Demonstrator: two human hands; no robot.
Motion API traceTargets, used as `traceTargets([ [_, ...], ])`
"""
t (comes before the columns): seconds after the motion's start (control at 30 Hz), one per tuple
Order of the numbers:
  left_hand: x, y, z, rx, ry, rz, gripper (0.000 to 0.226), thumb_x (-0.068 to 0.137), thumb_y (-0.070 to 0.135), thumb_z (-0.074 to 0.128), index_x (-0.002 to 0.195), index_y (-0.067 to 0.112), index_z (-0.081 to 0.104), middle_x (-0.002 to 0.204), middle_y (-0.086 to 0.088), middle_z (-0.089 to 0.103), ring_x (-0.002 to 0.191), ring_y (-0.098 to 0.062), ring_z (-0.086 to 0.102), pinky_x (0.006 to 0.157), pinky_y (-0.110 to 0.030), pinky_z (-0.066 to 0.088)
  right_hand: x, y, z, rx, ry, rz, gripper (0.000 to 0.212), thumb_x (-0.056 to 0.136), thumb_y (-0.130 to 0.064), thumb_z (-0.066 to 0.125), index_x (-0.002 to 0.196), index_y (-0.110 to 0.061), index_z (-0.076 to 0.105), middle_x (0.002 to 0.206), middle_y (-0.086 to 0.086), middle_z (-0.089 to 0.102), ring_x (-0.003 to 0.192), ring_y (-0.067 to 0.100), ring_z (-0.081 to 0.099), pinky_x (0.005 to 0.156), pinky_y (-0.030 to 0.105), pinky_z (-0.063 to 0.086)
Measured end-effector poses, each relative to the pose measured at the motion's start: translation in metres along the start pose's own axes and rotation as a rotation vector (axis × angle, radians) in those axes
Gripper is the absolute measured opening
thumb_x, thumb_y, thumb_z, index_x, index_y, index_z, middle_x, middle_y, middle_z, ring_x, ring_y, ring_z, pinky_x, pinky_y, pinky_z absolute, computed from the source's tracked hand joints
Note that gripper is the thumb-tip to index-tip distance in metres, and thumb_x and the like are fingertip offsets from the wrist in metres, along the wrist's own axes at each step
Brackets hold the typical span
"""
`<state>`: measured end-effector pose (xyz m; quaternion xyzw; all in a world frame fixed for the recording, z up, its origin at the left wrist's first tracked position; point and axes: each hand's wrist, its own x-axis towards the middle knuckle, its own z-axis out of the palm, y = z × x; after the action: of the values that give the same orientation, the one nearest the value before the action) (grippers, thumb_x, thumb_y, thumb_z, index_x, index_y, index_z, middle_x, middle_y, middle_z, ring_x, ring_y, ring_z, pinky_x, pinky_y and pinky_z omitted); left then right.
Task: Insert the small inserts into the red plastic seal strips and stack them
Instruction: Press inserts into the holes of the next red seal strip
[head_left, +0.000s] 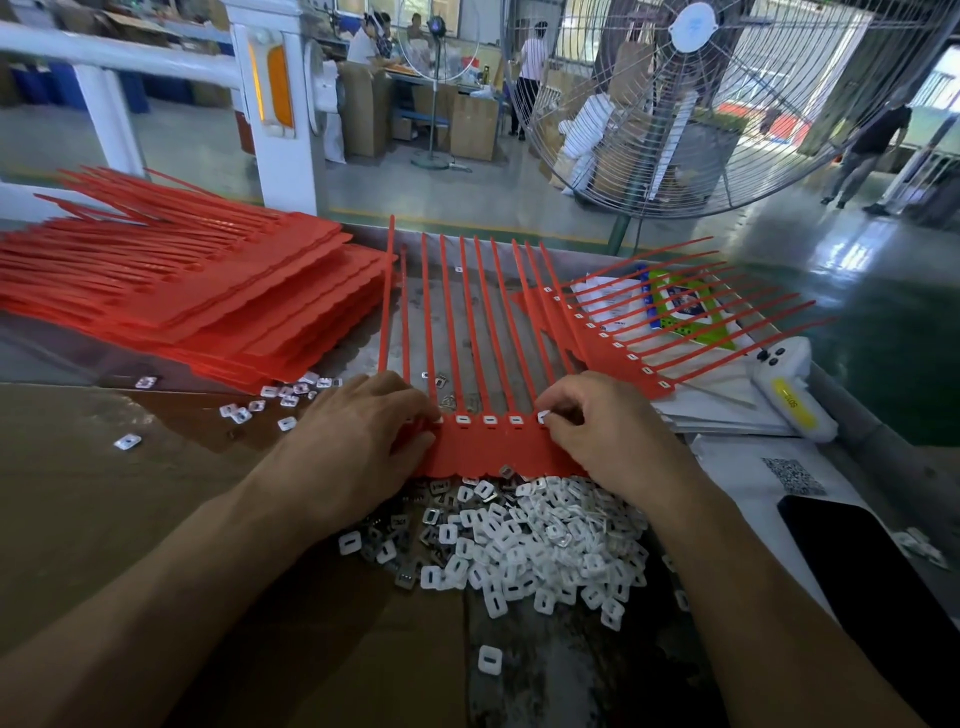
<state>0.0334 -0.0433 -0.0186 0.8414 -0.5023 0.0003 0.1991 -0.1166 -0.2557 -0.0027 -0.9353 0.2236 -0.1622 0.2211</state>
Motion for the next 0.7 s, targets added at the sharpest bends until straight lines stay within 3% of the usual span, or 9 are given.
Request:
traceTargets([
  [0.17,0.0004,-0.0015,0.0019,0.001,0.009,0.004,0.039,0.097,0.050,0.047,0.133,0.039,0.058,0.130,0.017,0.052,0.122,-0.006,0.046,0.110,-0.038,0.040,0.0007,0.0028,0.0010,-0.021,-0.004,-0.008,0.020,0.099,-0.017,0.066,0.114,-0.022,0.078,0.108,-0.003,0.066,0.103,0.012,0.064,0.094,0.033,0.054],
  [0.4,-0.0010,-0.0022,0.0033,-0.007,0.008,0.001,0.042,0.095,0.052,0.045,0.132,0.040,0.058,0.129,0.018,0.052,0.122,-0.005,0.045,0.110,-0.037,0.040,-0.0039,0.0074,0.0011,0.036,0.036,0.019,0.025,0.101,-0.015,0.064,0.122,-0.024,0.075,0.118,-0.005,0.068,0.110,0.009,0.062,0.092,0.016,0.045],
  [0.53,-0.0015,-0.0016,0.0031,-0.016,0.013,0.008,0.040,0.096,0.050,0.047,0.132,0.038,0.060,0.129,0.017,0.052,0.123,-0.007,0.046,0.109,-0.040,0.041,-0.0087,0.0053,-0.0014,-0.030,0.015,0.004,0.028,0.101,-0.010,0.058,0.116,-0.022,0.079,0.112,-0.003,0.066,0.108,0.013,0.063,0.098,0.032,0.051],
  [0.7,-0.0024,-0.0016,0.0027,-0.014,0.004,0.006,0.041,0.095,0.050,0.046,0.133,0.038,0.059,0.130,0.016,0.052,0.123,-0.007,0.046,0.109,-0.041,0.042,-0.0076,-0.0012,-0.0008,-0.137,-0.042,-0.031,0.031,0.101,-0.008,0.055,0.119,-0.018,0.078,0.114,0.001,0.064,0.110,0.019,0.062,0.100,0.038,0.049],
])
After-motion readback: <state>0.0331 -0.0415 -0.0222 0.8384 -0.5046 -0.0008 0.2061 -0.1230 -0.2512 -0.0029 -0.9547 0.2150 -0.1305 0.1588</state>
